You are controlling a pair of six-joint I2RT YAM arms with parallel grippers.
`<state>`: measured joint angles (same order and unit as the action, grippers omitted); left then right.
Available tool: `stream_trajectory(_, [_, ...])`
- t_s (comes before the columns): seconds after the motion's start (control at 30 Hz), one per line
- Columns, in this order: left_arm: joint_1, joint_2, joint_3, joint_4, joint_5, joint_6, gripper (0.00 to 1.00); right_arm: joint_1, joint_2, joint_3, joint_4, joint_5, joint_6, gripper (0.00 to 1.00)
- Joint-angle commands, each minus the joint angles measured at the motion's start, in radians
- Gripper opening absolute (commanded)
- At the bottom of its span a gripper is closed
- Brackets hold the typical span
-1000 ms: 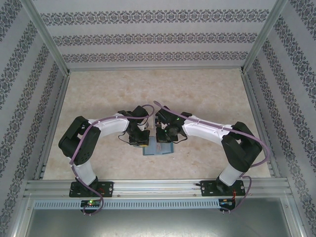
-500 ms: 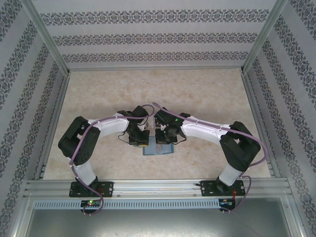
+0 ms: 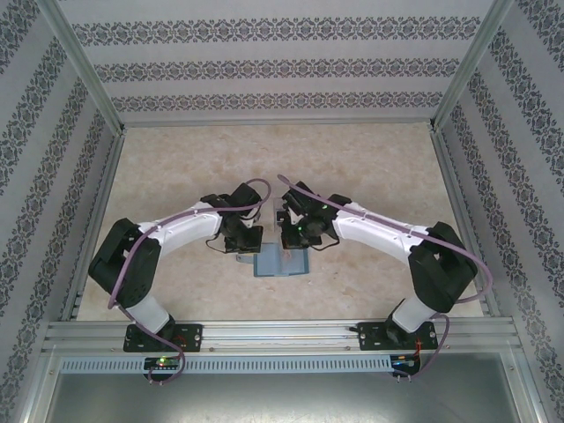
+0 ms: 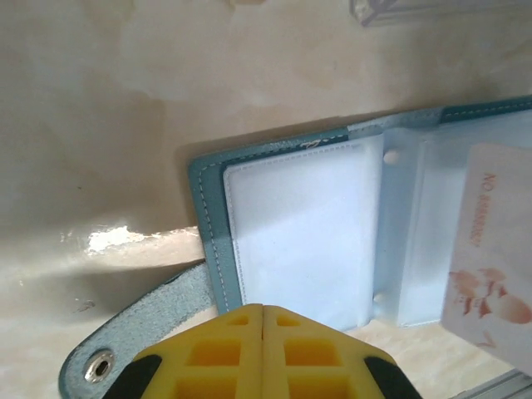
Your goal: Take the credit cards out of the card holder
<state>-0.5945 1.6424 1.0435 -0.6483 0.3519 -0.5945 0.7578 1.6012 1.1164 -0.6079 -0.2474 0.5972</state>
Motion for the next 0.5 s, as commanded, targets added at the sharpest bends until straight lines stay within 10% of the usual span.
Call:
stream_trajectory(0.0, [0.003, -0.049, -0.012, -0.028, -0.046, -0.011, 0.06, -0.022, -0.045, 0.044, -0.052, 0.001, -0.204, 0.06])
stream_trajectory(0.47, [0.067, -0.162, -0.137, 0.018, -0.045, -0.033, 0.10, -0.123, 0.012, 0.222, -0.250, 0.053, -1.088, 0.02])
